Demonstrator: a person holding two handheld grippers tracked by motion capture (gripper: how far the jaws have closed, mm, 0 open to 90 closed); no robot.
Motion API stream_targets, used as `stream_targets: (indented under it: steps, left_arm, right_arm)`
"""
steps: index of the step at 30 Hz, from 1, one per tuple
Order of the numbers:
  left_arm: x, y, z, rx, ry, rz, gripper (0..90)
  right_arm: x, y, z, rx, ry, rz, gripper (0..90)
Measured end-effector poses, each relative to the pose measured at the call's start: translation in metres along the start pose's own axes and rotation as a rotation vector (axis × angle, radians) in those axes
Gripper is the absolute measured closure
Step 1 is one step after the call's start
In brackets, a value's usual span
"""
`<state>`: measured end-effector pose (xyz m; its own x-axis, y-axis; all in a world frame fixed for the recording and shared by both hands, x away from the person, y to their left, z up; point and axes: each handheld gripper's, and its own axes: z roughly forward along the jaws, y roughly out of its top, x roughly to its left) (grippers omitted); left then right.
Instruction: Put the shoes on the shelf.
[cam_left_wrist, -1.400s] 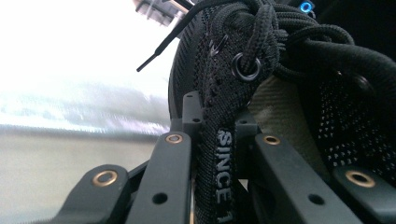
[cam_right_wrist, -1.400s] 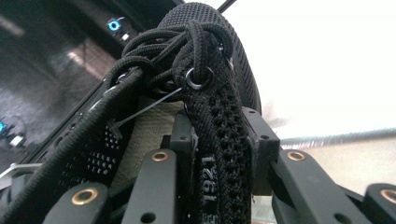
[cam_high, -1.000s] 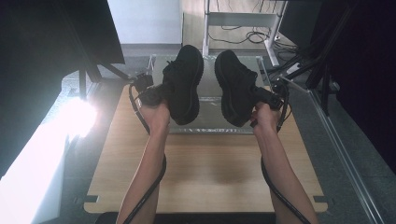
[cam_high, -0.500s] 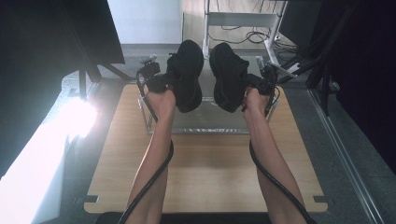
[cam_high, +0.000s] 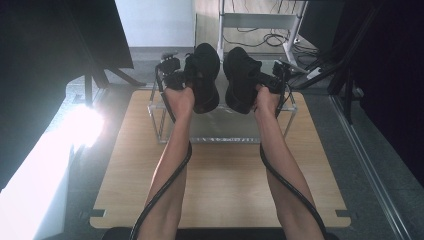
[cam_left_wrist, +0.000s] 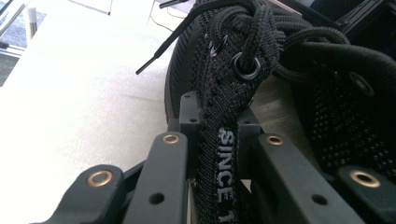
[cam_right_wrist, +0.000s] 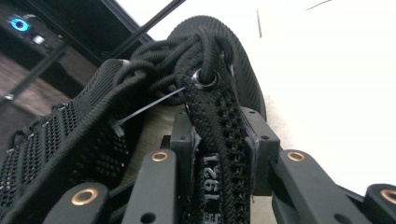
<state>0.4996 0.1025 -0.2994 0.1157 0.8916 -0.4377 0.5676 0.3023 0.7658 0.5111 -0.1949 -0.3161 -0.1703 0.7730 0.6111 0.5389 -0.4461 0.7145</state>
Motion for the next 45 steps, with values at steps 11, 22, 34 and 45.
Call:
stream_targets:
  steps: [11, 22, 34, 45]
  left_arm:
    - [-0.015, -0.001, 0.009, 0.029, 0.023, 0.029, 69.1]
    - [-0.022, -0.006, 0.016, 0.065, -0.028, 0.075, 58.8]
    - [-0.021, -0.009, 0.018, 0.061, -0.065, 0.118, 63.5]
    - [-0.015, -0.005, -0.001, 0.025, -0.161, 0.104, 37.5]
  right_arm:
    - [0.016, -0.003, 0.005, 0.009, -0.027, -0.075, 64.8]
    - [0.010, -0.004, 0.003, 0.009, 0.030, -0.042, 54.9]
    - [0.009, -0.004, 0.003, 0.020, 0.070, -0.064, 54.6]
    - [0.002, -0.001, -0.005, 0.023, 0.168, -0.058, 38.5]
